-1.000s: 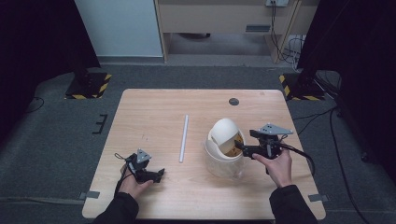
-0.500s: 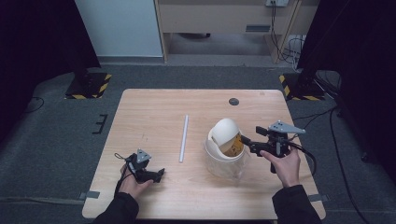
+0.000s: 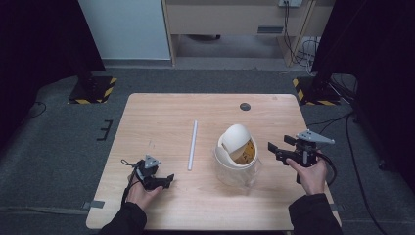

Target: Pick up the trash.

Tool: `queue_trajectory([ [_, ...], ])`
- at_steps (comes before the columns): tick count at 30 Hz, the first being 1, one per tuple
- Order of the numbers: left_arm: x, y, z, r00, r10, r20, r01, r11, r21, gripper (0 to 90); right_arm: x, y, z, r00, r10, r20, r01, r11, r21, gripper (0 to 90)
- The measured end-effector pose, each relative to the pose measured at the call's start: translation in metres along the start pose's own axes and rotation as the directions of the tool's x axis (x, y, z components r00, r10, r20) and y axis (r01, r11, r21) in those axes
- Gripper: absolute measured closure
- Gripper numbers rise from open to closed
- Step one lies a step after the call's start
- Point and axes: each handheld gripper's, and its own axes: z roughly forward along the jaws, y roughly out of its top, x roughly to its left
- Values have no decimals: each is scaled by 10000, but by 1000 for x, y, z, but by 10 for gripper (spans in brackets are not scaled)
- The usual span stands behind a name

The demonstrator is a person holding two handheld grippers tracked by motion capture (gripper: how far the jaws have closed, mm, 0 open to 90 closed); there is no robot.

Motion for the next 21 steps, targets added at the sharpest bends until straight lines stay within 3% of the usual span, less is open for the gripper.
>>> queue_trajectory([
  [6, -16, 23, 8, 10000, 23, 85, -15, 9961, -879, 219, -13, -17, 4, 9988, 9, 481, -31, 9989, 467, 222],
  [10, -24, 37, 20, 10000, 45, 46, -40, 9936, -1130, 251, -17, -25, 8, 9981, -7, 618, -46, 9963, 857, 220],
  [12, -28, 42, 28, 9998, -174, 97, 184, 9937, -1105, 268, -19, -27, 9, 9977, 25, 676, -92, 9951, 984, 220],
  [21, -39, 51, 61, 9988, -481, 22, 482, 9977, -487, 360, -27, -35, 10, 9959, -233, 874, 107, 9899, 1413, 237],
])
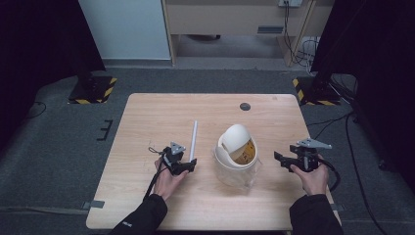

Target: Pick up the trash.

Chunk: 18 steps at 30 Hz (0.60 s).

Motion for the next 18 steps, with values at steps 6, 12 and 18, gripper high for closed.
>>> queue_trajectory([
  [6, 2, -1, 7, 9995, 120, -282, -111, 9994, 327, 428, -1, -2, 2, 10000, -62, -11, 62, 9999, 126, 242],
  [12, 3, -1, 6, 9990, 245, -366, -230, 9989, 410, 504, -2, -2, 1, 10000, -77, 13, 77, 9999, 148, 244],
  [18, 5, -1, 4, 9966, 547, -621, -513, 9971, 557, 635, -1, -3, 2, 9999, -133, 9, 133, 9997, 204, 243],
])
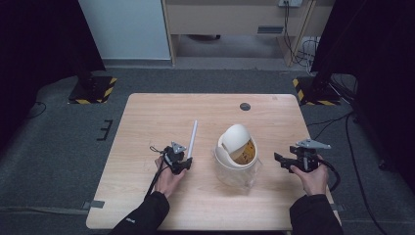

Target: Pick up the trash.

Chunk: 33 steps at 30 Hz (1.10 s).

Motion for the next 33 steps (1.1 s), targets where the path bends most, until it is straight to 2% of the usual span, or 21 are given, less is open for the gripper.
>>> queue_trajectory([
  [9, 3, 0, -3, 9999, 156, 7, -156, 9998, 152, 781, 1, 0, 1, 10000, -49, -10, 49, 10000, 69, 243],
  [18, 2, 0, -7, 9996, 270, 121, -273, 9993, 266, 787, -1, 0, 0, 10000, -21, -9, 21, 10000, 53, 242],
  [23, 1, 4, -16, 9991, 385, 183, -385, 9993, 3, 787, -1, 1, -1, 10000, -8, 10, 8, 10000, -30, 241],
  [32, 10, 9, -35, 9998, 101, 162, -90, 9979, -645, 788, 0, 1, -2, 10000, -2, -12, 2, 10000, -67, 240],
  [33, 12, 11, -42, 9999, 45, 145, -32, 9959, -899, 788, 0, 1, -2, 10000, 1, -2, -1, 9999, -105, 240],
])
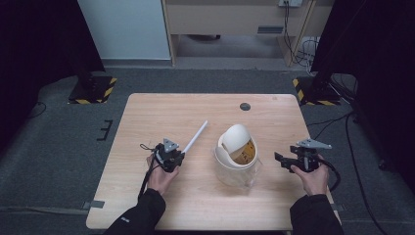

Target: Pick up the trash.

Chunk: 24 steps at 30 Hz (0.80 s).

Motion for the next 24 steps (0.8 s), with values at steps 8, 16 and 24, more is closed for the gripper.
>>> queue_trajectory([
  [8, 12, 10, -35, 9998, -191, 23, 192, 9940, -1079, 788, 0, 1, -2, 10000, 21, -3, -21, 10000, -95, 237],
  [16, 19, 10, -61, 9997, -257, 33, 258, 9826, -1841, 788, 3, 6, -5, 10000, -19, -27, 18, 9995, -317, 234],
  [24, 24, 15, -84, 9993, -371, -59, 341, 9606, -2760, 788, 12, 19, -13, 9997, -160, -209, 142, 9963, -842, 231],
])
